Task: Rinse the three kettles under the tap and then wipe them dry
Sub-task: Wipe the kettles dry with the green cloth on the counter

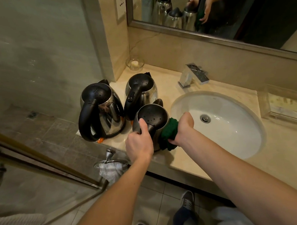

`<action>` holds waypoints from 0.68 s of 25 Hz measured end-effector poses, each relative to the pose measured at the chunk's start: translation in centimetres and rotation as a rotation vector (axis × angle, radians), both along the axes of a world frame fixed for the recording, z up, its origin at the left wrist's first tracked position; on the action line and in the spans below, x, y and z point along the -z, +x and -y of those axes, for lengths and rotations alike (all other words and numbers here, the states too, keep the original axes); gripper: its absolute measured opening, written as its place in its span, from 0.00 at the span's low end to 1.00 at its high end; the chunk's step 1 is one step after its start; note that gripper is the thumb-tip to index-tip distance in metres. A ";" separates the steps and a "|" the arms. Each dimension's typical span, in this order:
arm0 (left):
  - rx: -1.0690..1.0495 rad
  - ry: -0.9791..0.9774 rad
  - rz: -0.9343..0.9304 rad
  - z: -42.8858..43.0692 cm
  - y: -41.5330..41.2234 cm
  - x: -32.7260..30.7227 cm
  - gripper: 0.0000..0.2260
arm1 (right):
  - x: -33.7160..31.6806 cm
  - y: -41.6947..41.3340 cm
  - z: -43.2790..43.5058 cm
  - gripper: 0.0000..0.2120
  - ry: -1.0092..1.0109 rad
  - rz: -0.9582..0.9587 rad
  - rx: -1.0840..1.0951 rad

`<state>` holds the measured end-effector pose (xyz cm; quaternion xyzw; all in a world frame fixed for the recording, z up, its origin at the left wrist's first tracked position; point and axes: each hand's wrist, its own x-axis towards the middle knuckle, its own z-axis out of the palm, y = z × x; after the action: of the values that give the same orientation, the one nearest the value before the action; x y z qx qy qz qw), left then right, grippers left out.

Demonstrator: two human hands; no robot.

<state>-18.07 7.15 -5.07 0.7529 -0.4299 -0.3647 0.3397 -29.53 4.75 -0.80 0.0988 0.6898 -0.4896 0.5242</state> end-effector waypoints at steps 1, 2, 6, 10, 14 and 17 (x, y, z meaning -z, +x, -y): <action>0.001 -0.002 0.010 0.1 0.0 0.1 0.31 | -0.2 0.4 0.0 0.11 0.004 0.008 -0.007; -0.002 -0.003 0.020 0.2 0.0 0.2 0.32 | -0.1 0.7 -0.1 0.13 0.011 0.017 -0.021; 0.005 0.003 0.023 0.5 0.1 0.7 0.33 | 1.9 1.7 -1.0 0.23 0.008 0.090 -0.091; 0.023 -0.003 0.027 0.6 0.3 0.7 0.33 | 3.2 1.6 -1.7 0.31 -0.033 0.192 -0.097; 0.000 -0.016 0.050 1.0 0.2 0.8 0.35 | 2.6 1.9 -1.7 0.31 -0.100 0.205 -0.054; 0.002 -0.009 0.067 1.8 0.3 1.1 0.37 | 2.1 2.4 -1.5 0.31 -0.144 0.189 -0.041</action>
<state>-17.72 5.31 -6.14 0.7627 -0.4433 -0.3378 0.3281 -27.08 6.26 -2.91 0.0926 0.6023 -0.5155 0.6024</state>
